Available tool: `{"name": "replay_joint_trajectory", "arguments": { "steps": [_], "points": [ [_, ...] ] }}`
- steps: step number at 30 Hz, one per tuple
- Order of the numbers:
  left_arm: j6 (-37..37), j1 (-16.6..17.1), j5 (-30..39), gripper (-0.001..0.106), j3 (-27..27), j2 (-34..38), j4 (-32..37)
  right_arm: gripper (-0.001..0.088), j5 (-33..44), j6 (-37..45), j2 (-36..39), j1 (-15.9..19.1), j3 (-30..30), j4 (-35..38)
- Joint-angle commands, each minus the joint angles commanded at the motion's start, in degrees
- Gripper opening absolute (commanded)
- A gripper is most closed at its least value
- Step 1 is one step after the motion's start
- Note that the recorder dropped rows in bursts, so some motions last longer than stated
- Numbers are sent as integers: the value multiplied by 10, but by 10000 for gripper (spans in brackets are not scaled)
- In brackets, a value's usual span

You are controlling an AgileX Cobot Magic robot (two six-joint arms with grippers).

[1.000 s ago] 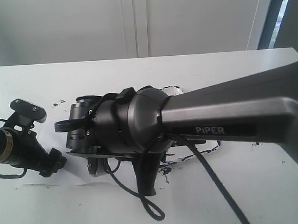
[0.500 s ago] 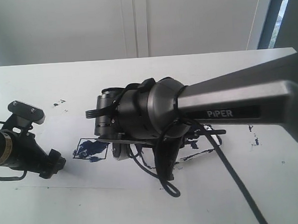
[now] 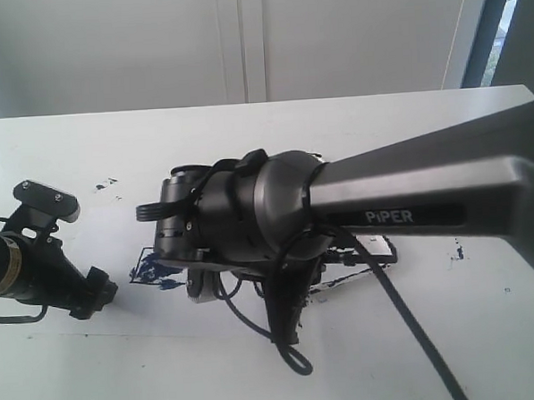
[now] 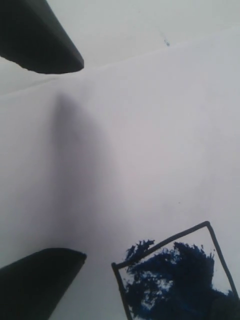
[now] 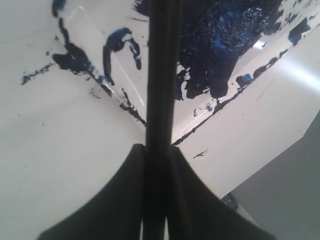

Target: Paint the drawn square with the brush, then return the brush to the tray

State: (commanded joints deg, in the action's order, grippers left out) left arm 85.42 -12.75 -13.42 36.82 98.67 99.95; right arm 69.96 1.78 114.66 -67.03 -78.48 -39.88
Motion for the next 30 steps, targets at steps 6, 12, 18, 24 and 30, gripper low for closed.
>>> {"name": "replay_joint_trajectory", "arguments": {
  "steps": [6,12,18,24,30],
  "points": [
    [0,0,0,942,0,0,0,0,0,0,-2,-16,0,7],
    [0,0,-3,942,0,0,0,0,0,0,-2,-15,1,-2],
    [1,0,-3,942,0,0,0,0,0,0,-2,-7,27,-36],
    [0,0,-1,942,0,0,0,0,0,-32,-2,18,54,-67],
    [0,0,-1,942,0,0,0,0,0,-36,-3,21,52,-91]
  ]
}}
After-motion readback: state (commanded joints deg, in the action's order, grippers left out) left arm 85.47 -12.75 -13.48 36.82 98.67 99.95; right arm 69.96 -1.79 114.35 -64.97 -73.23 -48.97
